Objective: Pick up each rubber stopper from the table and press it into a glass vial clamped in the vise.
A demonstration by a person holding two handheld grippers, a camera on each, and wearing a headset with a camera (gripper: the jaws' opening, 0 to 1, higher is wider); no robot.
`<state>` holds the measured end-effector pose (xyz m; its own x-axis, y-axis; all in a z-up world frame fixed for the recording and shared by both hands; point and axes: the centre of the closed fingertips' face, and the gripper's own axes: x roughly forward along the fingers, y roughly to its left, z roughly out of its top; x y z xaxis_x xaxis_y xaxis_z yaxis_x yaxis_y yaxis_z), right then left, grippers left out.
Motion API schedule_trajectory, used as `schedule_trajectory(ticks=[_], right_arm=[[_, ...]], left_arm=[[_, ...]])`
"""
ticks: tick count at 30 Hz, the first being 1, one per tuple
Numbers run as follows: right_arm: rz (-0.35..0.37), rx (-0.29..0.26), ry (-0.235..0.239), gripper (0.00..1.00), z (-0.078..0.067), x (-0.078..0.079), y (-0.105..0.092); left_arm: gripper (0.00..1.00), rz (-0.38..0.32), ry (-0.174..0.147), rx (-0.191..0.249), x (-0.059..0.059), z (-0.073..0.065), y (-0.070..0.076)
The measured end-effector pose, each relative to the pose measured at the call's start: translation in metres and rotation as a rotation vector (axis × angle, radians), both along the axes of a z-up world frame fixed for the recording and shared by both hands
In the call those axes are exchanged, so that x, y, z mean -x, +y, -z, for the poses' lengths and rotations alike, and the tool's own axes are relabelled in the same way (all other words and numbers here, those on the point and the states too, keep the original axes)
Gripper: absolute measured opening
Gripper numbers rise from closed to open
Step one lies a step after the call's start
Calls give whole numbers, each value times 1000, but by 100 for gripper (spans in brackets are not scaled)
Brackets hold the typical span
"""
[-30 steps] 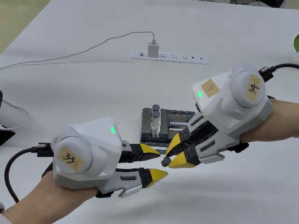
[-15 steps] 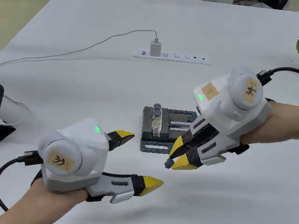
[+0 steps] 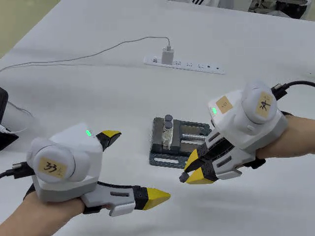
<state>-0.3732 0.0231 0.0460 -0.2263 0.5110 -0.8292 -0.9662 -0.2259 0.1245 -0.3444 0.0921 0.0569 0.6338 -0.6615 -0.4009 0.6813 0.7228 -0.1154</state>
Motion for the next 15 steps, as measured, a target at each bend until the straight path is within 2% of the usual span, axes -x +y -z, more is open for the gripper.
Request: schedule_trajectory(ticks=[9, 15], right_arm=[[-41, 54, -63, 5, -5, -21, -5], [-99, 101, -151, 5, -15, -48, -1]], left_arm=[[99, -11, 7, 0, 2, 3, 4], [99, -14, 9, -4, 3, 5, 6]])
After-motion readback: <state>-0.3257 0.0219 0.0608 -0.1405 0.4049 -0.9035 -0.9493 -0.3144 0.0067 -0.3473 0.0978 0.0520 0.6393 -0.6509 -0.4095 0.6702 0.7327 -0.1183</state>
